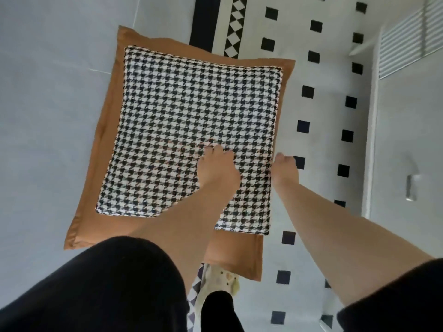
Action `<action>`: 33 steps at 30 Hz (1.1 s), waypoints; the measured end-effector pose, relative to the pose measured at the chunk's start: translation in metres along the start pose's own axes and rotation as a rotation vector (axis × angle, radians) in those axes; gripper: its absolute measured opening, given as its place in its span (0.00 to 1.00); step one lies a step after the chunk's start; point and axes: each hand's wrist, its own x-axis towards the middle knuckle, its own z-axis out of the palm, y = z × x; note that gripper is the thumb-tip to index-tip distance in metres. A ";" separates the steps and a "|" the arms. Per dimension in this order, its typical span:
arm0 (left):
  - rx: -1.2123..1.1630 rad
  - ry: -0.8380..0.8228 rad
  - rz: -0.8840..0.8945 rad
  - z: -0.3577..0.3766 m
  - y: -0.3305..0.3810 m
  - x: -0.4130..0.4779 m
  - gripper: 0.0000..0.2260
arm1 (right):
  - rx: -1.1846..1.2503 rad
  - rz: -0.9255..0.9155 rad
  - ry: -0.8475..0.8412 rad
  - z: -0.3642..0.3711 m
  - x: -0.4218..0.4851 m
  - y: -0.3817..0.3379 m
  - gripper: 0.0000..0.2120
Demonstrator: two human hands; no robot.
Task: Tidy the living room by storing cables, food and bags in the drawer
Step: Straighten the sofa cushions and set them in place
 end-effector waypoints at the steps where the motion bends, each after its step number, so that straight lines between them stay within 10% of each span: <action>1: 0.010 0.007 -0.035 0.006 0.011 0.010 0.25 | 0.019 0.041 -0.015 -0.001 0.013 0.006 0.21; 7: 0.077 -0.049 -0.118 0.037 0.051 0.056 0.44 | 0.375 0.322 -0.189 -0.005 0.059 0.026 0.19; 12: 0.212 -0.085 -0.012 0.051 0.045 0.078 0.16 | 0.474 0.380 -0.418 0.006 0.069 0.052 0.08; 19: -0.573 -0.091 -0.116 0.047 0.010 0.074 0.19 | 0.344 0.358 -0.464 0.024 0.052 0.067 0.19; 29: -0.175 0.125 -0.105 0.003 0.029 0.027 0.06 | 0.506 0.379 -0.421 0.033 -0.005 0.027 0.31; 33: 0.208 0.141 -0.005 -0.034 0.023 -0.003 0.09 | 0.516 0.411 -0.541 0.016 -0.048 -0.005 0.18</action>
